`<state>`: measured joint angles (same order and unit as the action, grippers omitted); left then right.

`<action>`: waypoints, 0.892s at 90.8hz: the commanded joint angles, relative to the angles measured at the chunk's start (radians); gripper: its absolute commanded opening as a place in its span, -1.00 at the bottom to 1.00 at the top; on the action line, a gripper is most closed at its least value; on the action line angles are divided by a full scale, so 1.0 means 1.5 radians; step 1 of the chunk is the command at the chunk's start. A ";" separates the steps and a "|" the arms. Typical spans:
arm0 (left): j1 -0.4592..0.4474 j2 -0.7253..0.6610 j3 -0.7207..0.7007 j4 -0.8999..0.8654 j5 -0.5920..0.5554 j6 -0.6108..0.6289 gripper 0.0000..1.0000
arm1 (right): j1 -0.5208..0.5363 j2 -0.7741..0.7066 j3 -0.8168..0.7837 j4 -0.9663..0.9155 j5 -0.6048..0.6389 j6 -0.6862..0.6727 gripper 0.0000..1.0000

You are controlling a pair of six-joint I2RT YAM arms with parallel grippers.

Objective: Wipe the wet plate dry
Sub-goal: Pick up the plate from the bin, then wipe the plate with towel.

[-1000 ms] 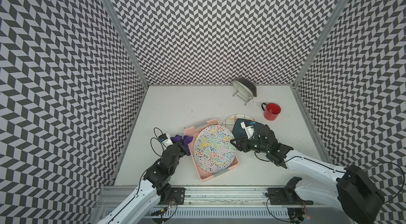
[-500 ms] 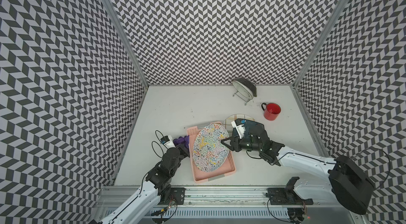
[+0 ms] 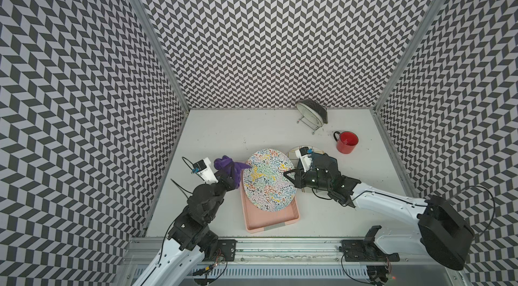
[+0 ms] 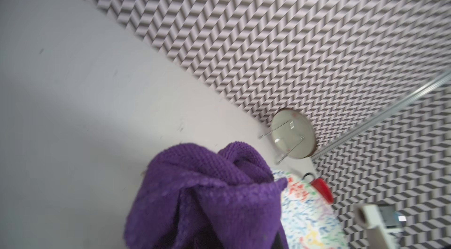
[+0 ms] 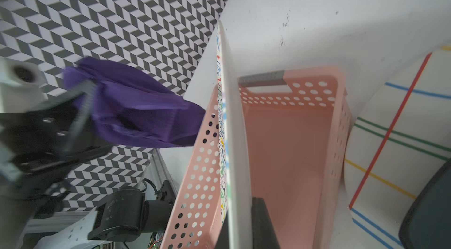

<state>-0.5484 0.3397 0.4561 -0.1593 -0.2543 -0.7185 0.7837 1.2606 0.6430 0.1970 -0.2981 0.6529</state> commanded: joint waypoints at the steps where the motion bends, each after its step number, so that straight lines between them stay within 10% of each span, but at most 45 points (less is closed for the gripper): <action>1: -0.002 0.044 0.086 0.028 0.155 0.116 -1.00 | 0.005 -0.082 0.034 0.077 0.014 0.018 -1.00; 17: -0.068 0.190 0.135 0.123 0.328 0.131 -1.00 | 0.005 -0.182 -0.001 0.145 0.044 0.092 -1.00; 34: -0.251 0.287 0.142 0.114 0.135 0.178 -1.00 | 0.003 -0.260 -0.033 0.234 0.065 0.164 -1.00; 56: -0.238 0.309 0.133 0.025 -0.077 0.115 -1.00 | 0.003 -0.347 -0.022 0.241 0.055 0.178 -1.00; 72: -0.253 0.361 0.133 0.168 0.265 0.228 -1.00 | 0.005 -0.358 -0.019 0.235 0.025 0.194 -1.00; 81: -0.327 0.467 0.177 0.173 0.270 0.249 -1.00 | 0.006 -0.334 -0.009 0.273 0.011 0.208 -1.00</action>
<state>-0.9501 0.8833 0.6907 0.1173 -0.0132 -0.4339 0.7708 0.7692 0.5762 0.2798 -0.1402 0.8806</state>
